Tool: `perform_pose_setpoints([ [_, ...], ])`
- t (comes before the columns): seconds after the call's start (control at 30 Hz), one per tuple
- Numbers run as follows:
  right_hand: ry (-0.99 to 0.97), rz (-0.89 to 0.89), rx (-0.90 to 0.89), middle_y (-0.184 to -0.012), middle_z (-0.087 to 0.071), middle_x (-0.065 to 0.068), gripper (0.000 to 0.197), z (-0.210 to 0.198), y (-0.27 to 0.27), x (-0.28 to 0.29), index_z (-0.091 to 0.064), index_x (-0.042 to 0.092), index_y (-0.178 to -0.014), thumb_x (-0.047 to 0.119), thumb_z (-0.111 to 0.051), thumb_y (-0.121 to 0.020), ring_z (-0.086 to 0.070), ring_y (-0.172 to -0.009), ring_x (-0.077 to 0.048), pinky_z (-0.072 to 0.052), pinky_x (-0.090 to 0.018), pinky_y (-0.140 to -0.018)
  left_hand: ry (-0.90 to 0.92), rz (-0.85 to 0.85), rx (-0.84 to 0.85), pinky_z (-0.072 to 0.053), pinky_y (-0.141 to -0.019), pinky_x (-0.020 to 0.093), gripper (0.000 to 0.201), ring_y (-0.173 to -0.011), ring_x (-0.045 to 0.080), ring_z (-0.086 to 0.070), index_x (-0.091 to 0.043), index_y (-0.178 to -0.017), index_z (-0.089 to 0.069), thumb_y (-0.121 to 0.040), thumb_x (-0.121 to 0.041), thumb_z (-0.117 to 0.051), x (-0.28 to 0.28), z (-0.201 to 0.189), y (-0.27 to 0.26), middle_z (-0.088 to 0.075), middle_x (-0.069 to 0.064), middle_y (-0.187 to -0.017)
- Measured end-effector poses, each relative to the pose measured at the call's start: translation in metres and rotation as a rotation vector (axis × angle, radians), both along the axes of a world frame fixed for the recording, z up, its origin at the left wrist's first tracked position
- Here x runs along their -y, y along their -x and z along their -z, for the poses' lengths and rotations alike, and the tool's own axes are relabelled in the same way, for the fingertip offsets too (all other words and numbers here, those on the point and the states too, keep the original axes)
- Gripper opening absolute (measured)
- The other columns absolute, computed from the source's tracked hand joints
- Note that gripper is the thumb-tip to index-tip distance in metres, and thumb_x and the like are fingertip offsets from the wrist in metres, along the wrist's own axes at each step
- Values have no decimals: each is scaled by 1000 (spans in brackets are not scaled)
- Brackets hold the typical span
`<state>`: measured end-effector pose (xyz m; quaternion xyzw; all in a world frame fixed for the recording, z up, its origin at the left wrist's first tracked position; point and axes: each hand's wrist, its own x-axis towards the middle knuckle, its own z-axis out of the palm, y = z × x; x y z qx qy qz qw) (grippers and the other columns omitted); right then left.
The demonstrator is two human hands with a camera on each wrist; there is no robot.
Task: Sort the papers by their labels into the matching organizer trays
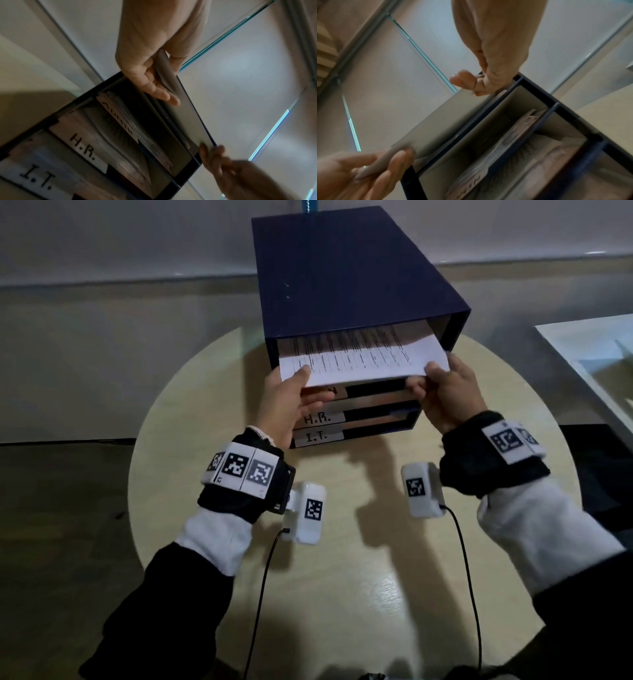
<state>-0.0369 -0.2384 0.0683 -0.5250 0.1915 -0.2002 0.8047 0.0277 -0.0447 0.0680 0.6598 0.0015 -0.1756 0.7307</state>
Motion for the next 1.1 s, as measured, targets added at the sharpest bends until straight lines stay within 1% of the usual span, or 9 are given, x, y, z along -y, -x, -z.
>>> perform_pose_setpoints([
  [0.13,-21,32,-11,-72,-42,-9,20,-10,-34,1,-40,7,-86,-7,-30,-96,-54,-39,-9,-38,-15,-40,-40,-7,61,-49,-50,16,13,-50,6,-65,-10,-94,-48,-98,-22,-45,0,-5,-2,-64,5,-76],
  [0.23,-25,101,-58,-74,-40,-9,31,-15,-50,1,-29,8,-121,-9,-31,-95,-56,-40,-9,-41,-15,-40,-79,3,40,-47,-48,15,16,-48,6,-64,-15,-83,-47,-99,-17,-43,5,-5,-6,-63,5,-75],
  [0.33,83,100,-68,-82,-47,-10,36,-15,-54,5,-32,11,-116,-13,-34,-90,-56,-44,-12,-47,-16,-45,-104,17,21,-48,-46,14,14,-45,5,-63,-10,-88,-49,-99,-11,-40,11,-6,-10,-62,6,-76],
  [0.47,258,133,-110,-79,-50,-6,19,-4,-47,15,-46,10,-92,-9,-43,-90,-53,-42,-12,-51,-21,-50,-164,-22,-9,-47,-41,14,33,-40,5,-61,8,-126,-37,-99,-10,-38,17,-9,-17,-61,8,-73],
  [0.6,552,57,-274,-43,-53,7,31,6,-48,13,-50,15,-58,11,-55,-88,-51,-33,-4,-51,-27,-53,-224,-31,-45,-42,-34,13,24,-32,7,-57,3,-87,-48,-99,-6,-29,22,-15,-23,-57,11,-67],
  [0.67,730,-16,-357,-38,-49,7,33,2,-53,9,-50,18,-56,16,-55,-89,-48,-29,0,-47,-22,-45,-262,-40,-23,-43,-36,14,24,-33,8,-58,4,-89,-47,-97,-2,-25,24,-18,-24,-58,12,-68],
  [0.8,948,-30,-469,-48,-58,1,16,-5,-63,8,-61,13,-76,22,-53,-86,-47,-26,1,-46,-21,-50,-357,-11,-11,-43,-36,16,34,-33,10,-58,8,-125,-30,-93,-1,-26,26,-22,-28,-60,12,-66],
  [0.93,968,-62,-472,-83,-63,-9,17,-8,-61,5,-64,10,-89,21,-50,-86,-48,-24,-3,-43,-13,-37,-414,32,2,-40,-33,15,35,-30,9,-55,8,-125,-28,-93,-4,-31,27,-25,-33,-60,11,-63],
  [1.1,1010,-148,-470,-73,-60,-5,14,-15,-45,4,-61,15,-75,19,-53,-86,-49,-27,2,-39,-10,-34,-411,90,61,-40,-38,15,23,-33,4,-55,2,-116,-40,-95,-7,-34,19,-18,-23,-63,2,-55],
])
